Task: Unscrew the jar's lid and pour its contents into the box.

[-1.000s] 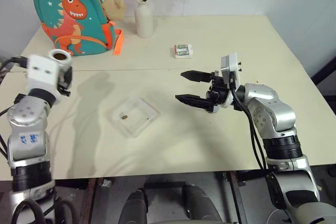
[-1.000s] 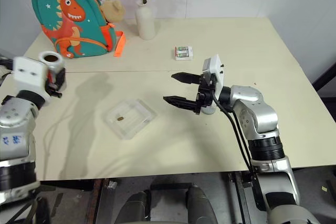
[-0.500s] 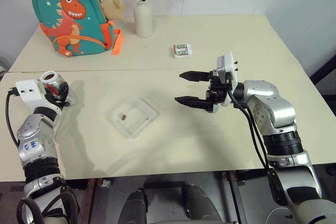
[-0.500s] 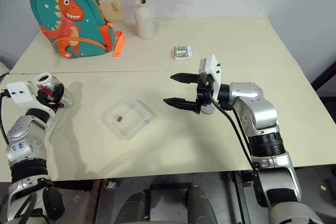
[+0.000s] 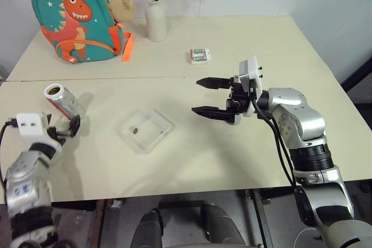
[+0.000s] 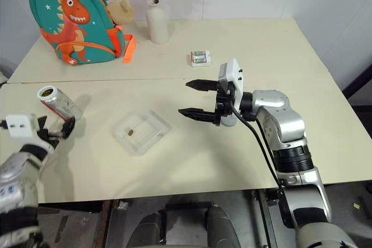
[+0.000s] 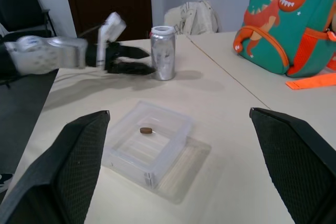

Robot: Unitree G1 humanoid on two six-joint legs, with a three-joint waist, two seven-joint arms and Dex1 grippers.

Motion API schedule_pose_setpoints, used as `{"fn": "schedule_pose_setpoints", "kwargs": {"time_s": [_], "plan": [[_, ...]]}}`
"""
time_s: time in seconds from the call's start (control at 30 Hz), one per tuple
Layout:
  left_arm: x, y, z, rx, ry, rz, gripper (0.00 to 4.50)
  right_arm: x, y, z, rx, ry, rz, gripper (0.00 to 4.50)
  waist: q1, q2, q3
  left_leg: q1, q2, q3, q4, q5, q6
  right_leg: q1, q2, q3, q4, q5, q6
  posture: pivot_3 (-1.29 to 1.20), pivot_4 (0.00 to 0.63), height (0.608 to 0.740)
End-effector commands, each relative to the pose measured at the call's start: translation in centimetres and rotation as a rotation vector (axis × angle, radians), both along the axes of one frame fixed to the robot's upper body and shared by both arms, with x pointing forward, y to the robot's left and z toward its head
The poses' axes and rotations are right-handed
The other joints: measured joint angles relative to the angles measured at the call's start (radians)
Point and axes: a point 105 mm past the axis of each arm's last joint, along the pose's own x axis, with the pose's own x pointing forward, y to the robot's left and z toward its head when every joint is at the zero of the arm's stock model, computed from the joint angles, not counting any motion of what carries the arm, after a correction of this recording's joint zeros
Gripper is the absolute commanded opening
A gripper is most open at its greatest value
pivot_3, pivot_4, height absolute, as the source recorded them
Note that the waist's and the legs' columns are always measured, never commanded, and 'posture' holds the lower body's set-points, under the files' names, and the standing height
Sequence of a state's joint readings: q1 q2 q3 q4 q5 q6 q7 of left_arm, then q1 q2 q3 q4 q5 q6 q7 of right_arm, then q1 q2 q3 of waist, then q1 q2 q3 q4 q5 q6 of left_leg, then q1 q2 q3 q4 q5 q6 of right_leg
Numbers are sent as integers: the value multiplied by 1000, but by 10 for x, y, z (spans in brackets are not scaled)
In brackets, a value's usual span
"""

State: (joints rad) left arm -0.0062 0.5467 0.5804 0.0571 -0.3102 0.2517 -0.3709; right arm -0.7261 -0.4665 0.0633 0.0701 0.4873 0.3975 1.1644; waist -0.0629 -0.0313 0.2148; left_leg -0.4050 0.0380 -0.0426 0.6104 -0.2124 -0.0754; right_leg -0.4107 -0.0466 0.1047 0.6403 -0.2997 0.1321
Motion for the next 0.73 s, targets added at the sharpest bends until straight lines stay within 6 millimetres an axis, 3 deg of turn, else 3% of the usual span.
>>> {"fn": "schedule_pose_setpoints", "kwargs": {"time_s": [0.03,0.17,0.23,0.37,0.47,0.6,0.73], "plan": [[-32,-14,32,181,-26,-136,4472,-10,-13,6,-18,-44,15,4500,2,0,0,0,1,0,0,-1,-1,0,0,0,-1,0,-1,0,150,740],[-49,-50,64,370,-103,-395,4472,-12,-28,1,-72,-83,-2,4500,14,0,0,0,2,2,-1,-1,-2,0,0,-1,-7,-10,-20,0,150,740],[-44,-71,83,446,-165,-526,4472,-13,-35,1,-96,-119,-7,4500,15,0,0,0,4,4,-1,-2,-2,2,1,-1,-14,-8,-23,0,150,740],[-29,-109,108,422,-187,-776,4472,-20,-38,8,-109,-212,14,4500,6,0,0,-1,8,15,-1,-3,-5,5,1,2,-24,-3,-29,0,150,740],[-25,-122,109,422,-161,-909,4472,-24,-41,8,-126,-233,30,4500,-11,0,0,-1,9,25,-1,-2,2,4,1,10,-25,-2,-28,0,150,740],[-21,-123,96,398,-101,-973,4472,-28,-47,2,-148,-203,22,4500,-23,0,0,-1,10,27,-1,-9,5,-1,2,12,-17,3,2,0,150,740],[-22,-126,93,397,-96,-997,4472,-28,-52,4,-146,-204,-10,4500,-23,0,0,-1,15,26,-2,-13,10,-6,8,11,-11,-3,-2,0,150,740]]}}
